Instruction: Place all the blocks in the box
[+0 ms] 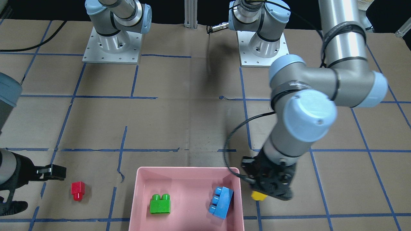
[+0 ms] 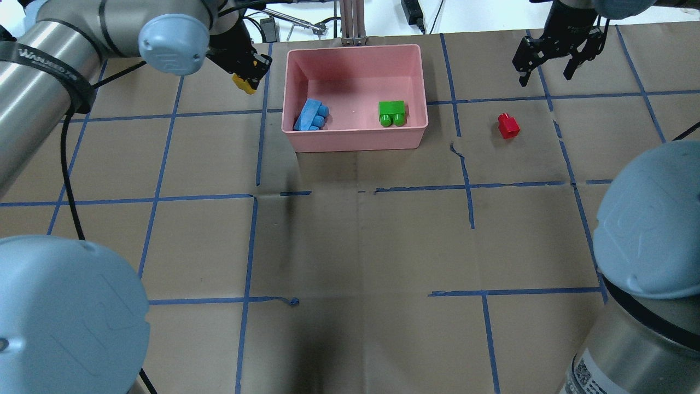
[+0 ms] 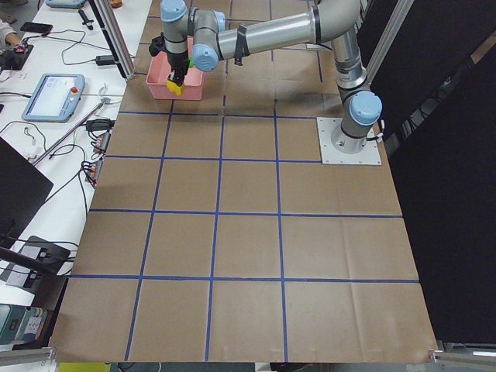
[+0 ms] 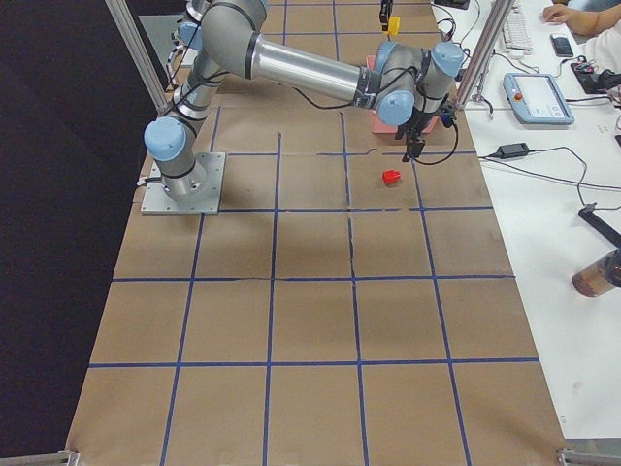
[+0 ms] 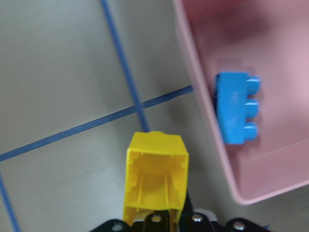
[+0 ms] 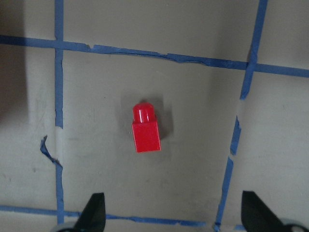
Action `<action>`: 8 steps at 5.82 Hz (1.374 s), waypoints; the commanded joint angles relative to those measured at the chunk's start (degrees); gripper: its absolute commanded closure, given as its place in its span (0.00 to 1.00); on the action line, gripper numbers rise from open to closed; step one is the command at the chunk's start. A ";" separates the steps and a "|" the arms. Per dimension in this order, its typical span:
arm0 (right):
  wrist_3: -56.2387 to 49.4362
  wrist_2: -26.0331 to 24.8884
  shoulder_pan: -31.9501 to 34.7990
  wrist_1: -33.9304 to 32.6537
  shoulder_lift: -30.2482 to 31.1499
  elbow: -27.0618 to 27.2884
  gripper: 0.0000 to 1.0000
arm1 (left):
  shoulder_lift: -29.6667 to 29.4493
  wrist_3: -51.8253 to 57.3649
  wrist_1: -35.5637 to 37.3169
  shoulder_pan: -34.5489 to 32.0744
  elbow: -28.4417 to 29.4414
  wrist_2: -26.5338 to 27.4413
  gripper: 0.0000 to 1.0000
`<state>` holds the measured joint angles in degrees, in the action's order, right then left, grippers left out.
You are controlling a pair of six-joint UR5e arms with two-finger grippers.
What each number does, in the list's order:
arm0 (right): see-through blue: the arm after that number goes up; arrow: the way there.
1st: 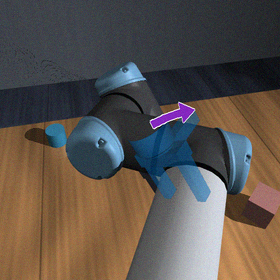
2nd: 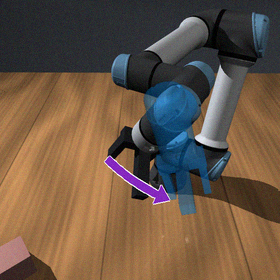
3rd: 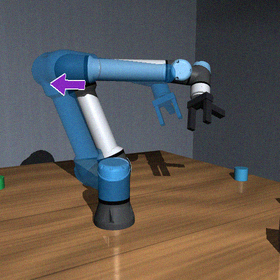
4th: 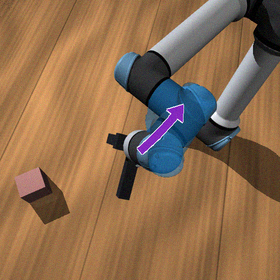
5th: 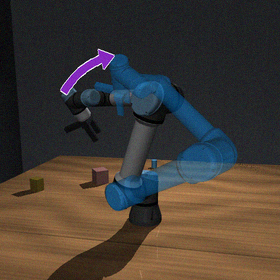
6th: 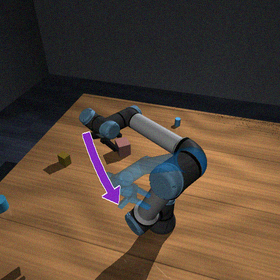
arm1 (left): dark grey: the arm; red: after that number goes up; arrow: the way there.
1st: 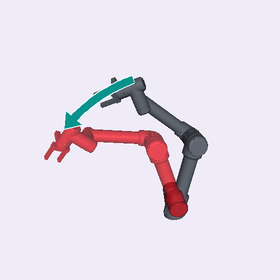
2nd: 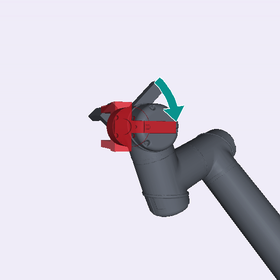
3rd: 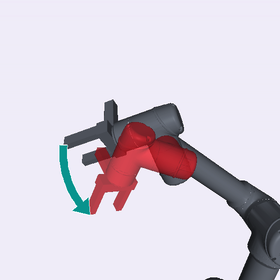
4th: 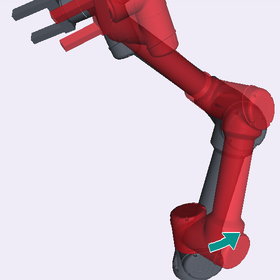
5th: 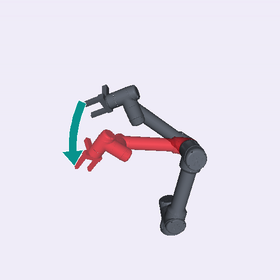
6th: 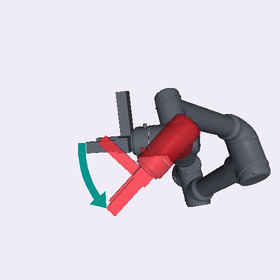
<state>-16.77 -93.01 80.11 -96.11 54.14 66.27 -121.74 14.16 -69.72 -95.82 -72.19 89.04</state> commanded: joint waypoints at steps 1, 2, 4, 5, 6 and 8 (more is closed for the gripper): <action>0.24 0.03 2.15 -6.42 -6.56 0.08 0.01 | -5.94 -2.21 2.63 -6.02 1.70 -0.09 1.00; 0.07 0.03 2.16 -7.24 -8.51 0.08 0.01 | -7.97 -2.21 3.35 -6.74 1.62 0.17 0.30; 0.42 0.03 2.16 -7.34 -10.20 0.61 0.08 | -6.68 -2.56 2.66 -6.84 1.35 0.35 0.01; 0.59 -0.41 2.07 -6.11 -10.02 0.70 0.20 | -4.84 -4.39 0.91 -6.75 0.40 0.61 0.01; 0.60 -0.50 2.07 -4.88 -9.85 1.13 0.34 | -2.47 -8.67 -6.24 -6.49 0.21 0.87 0.01; 0.51 -0.85 1.98 -5.22 -9.50 2.37 0.71 | 2.54 -9.41 -16.11 -4.83 0.21 0.88 0.01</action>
<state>-16.20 -93.73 82.12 -101.35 44.51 68.33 -121.53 5.21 -81.05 -101.55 -71.96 89.93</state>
